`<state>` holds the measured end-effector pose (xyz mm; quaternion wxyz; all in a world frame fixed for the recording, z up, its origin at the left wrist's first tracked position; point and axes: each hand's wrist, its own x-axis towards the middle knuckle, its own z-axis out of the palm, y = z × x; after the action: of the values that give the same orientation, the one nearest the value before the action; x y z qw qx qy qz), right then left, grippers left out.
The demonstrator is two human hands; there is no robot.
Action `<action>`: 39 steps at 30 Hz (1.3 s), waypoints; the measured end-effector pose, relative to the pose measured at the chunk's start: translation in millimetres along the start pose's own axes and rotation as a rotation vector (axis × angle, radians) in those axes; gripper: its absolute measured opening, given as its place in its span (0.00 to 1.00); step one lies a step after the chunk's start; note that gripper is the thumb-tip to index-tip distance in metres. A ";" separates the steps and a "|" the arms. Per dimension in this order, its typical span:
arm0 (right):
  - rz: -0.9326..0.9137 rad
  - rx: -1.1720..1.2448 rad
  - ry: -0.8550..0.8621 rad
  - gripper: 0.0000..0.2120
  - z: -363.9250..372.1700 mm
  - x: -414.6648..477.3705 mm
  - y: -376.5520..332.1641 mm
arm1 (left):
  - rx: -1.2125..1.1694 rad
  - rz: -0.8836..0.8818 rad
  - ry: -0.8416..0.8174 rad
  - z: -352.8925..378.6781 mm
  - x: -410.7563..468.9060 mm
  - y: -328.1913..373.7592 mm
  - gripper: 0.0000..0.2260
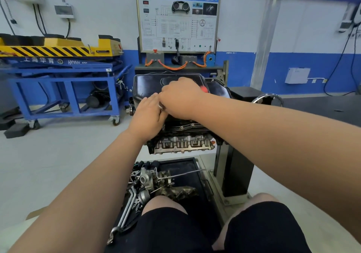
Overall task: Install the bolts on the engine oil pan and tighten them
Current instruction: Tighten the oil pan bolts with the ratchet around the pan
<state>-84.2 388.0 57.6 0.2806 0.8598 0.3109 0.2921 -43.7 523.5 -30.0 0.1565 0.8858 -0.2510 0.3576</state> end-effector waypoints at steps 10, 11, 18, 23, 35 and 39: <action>0.229 0.241 -0.091 0.11 1.1 -7.8 -4.0 | 0.246 -0.142 -0.163 18.3 2.4 8.7 0.28; 0.165 0.190 -0.072 0.09 0.3 -9.2 0.6 | 0.261 -0.151 -0.176 18.8 3.3 10.1 0.27; 0.069 0.042 -0.013 0.08 5.4 -9.5 3.0 | 0.070 -0.208 -0.006 15.7 1.9 23.3 0.20; 0.317 0.359 -0.093 0.18 7.6 -10.3 1.0 | -0.228 -0.324 0.109 13.7 -2.5 23.9 0.03; 0.084 0.113 -0.027 0.13 5.1 -7.5 -1.1 | -0.223 -0.139 0.087 5.8 -12.8 11.7 0.08; 0.357 0.305 -0.096 0.19 11.7 -8.2 -17.2 | -0.140 -0.176 0.053 7.1 -11.7 10.6 0.18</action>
<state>-87.9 389.9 35.7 0.1061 0.9464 0.1809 0.2456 -52.9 515.4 -42.3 0.2554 0.8815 -0.1925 0.3475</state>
